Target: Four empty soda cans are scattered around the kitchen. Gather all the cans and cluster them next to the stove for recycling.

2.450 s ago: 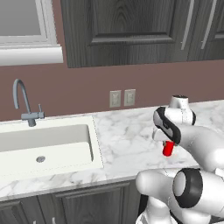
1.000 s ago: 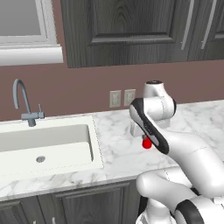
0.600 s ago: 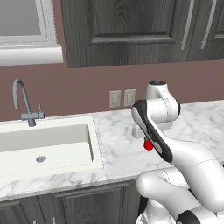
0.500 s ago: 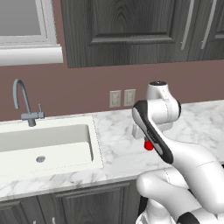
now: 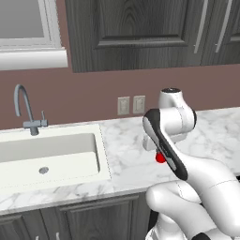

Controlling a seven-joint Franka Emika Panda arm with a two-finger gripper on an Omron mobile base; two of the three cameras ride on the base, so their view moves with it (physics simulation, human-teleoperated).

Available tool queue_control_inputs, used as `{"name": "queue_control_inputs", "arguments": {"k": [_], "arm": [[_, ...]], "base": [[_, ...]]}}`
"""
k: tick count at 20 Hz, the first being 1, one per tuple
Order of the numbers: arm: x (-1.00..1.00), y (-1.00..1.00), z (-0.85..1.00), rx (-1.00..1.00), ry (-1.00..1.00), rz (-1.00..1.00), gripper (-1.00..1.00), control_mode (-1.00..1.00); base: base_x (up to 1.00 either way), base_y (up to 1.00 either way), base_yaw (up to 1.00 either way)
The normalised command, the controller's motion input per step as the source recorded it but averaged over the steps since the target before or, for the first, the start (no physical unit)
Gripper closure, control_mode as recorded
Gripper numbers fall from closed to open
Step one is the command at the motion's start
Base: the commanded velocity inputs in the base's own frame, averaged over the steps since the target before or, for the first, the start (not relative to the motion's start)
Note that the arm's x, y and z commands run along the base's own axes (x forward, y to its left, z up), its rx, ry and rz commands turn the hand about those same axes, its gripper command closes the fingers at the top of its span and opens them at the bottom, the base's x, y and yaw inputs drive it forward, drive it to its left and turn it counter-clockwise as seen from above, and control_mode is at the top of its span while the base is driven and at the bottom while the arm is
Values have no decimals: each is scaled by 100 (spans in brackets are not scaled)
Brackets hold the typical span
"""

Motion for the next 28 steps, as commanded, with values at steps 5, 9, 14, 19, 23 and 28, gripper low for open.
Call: {"name": "queue_control_inputs", "arguments": {"k": [5, 9, 14, 19, 23, 28], "arm": [[0, 0, 0, 0, 0, 0, 100, 100], [0, 0, 0, 0, 0, 0, 100, 100], [0, 0, 0, 0, 0, 0, 100, 100], [0, 0, 0, 0, 0, 0, 100, 100], [0, 0, 0, 0, 0, 0, 100, 100], [0, 0, 0, 0, 0, 0, 100, 100]], "base": [[-56, 14, 5], [-87, 24, 0], [-91, 31, 2], [-87, 47, 7], [-60, 88, 12], [-34, 85, 30]]}}
